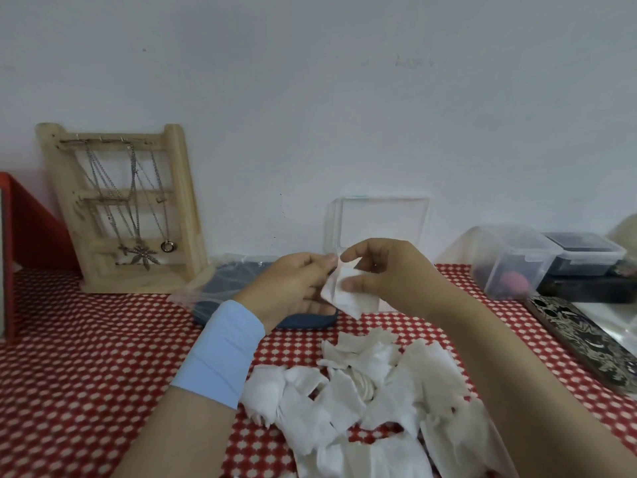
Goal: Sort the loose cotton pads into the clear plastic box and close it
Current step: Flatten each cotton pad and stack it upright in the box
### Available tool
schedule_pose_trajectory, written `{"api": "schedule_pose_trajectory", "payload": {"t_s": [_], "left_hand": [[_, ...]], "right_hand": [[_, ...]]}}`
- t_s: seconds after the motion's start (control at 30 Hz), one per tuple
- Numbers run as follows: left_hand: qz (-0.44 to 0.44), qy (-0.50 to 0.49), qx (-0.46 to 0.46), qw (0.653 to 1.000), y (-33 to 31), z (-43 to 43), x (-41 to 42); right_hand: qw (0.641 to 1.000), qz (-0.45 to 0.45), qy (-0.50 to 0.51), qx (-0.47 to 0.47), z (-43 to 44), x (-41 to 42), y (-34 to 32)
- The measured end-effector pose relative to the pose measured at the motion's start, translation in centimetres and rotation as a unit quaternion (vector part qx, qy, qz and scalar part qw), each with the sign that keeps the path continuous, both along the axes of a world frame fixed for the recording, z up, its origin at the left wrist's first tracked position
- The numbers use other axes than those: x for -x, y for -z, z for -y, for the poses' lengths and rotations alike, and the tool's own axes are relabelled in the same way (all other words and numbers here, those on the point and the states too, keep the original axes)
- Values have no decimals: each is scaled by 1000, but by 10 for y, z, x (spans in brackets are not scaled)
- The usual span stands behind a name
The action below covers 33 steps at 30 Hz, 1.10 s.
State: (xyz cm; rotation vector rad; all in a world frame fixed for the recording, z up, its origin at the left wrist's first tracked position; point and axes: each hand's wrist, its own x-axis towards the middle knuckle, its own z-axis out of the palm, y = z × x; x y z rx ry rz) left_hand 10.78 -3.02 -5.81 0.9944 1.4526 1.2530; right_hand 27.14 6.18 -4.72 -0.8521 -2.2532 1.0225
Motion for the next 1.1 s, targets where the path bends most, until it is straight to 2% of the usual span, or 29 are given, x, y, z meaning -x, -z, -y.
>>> {"api": "schedule_pose_trajectory", "payload": {"t_s": [0.13, 0.33, 0.43, 0.57, 0.77, 1.1], "left_hand": [[158, 10, -24, 987, 5, -3, -5], [246, -46, -28, 968, 11, -10, -8], [240, -83, -32, 967, 12, -11, -4], [190, -129, -41, 972, 15, -10, 0], [155, -56, -45, 985, 8, -7, -7], [133, -28, -31, 990, 3, -3, -6]], "right_hand": [[984, -107, 80, 114, -2, 0, 0], [982, -112, 74, 134, -3, -3, -1], [981, -103, 99, 129, -8, -5, 0], [977, -126, 118, 122, -8, -5, -2], [975, -121, 108, 150, 4, 6, 3], [980, -97, 115, 130, 0, 6, 6]]}}
